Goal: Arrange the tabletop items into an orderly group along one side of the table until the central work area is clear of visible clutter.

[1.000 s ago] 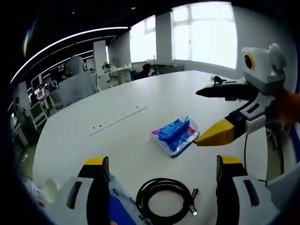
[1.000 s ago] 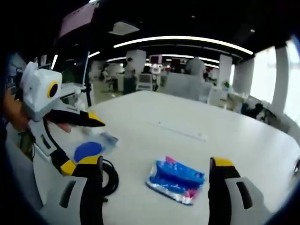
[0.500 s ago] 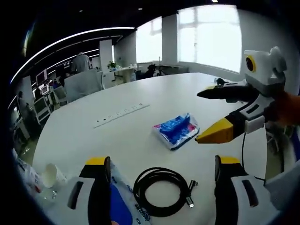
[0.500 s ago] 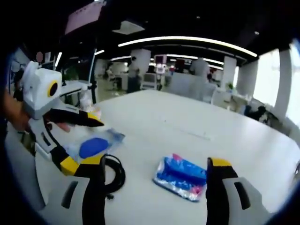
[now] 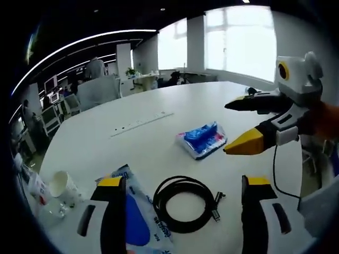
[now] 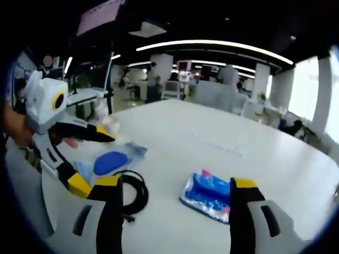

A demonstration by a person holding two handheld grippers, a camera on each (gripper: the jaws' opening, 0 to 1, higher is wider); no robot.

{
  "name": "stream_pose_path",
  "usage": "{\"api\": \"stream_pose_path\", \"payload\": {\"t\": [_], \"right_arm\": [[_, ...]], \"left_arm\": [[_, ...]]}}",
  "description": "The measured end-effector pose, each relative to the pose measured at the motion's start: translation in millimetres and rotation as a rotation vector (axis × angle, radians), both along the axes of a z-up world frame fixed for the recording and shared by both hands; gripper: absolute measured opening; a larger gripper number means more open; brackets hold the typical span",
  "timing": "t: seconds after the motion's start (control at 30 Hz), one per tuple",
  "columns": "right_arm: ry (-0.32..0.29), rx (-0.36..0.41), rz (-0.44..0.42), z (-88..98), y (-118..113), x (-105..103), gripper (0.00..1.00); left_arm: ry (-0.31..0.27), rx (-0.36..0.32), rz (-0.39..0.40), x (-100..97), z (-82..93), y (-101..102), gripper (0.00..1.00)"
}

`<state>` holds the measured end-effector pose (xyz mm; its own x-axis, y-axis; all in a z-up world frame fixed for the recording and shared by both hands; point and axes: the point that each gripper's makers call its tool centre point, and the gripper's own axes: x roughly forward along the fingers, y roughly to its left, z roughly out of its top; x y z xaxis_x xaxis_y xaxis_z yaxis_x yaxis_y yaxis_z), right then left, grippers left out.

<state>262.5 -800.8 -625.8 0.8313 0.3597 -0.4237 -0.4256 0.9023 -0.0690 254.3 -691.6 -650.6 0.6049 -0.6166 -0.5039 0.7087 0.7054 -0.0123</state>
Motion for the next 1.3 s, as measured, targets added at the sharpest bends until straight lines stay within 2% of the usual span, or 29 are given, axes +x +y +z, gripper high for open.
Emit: {"api": "stream_pose_path", "payload": {"t": [0.3,0.43,0.53,0.6,0.73,1.03,1.3], "right_arm": [[0.007,0.016,0.010,-2.5,12,1,0.76],[0.025,0.015,0.022,-7.6,16,0,0.72],[0.071,0.030,0.034,-15.5,20,-4,0.64],[0.102,0.010,0.045,-22.8,20,-5,0.57],[0.126,-0.003,0.062,-30.3,22,-10,0.48],[0.170,-0.014,0.091,-41.3,29,-11,0.43],[0.201,-0.018,0.135,-50.9,46,-9,0.37]], "left_arm": [[0.011,0.005,0.007,-5.6,-4.6,10,0.89],[0.015,0.011,0.006,-7.3,-8.0,12,0.88],[0.022,0.031,-0.002,-10.2,-12.4,15,0.87],[0.024,0.040,-0.007,-10.2,-15.1,17,0.85],[0.037,0.050,-0.006,-10.5,-21.5,21,0.83],[0.055,0.058,-0.009,-14.4,-30.3,25,0.76],[0.066,0.063,0.001,-10.6,-34.6,30,0.64]]}}
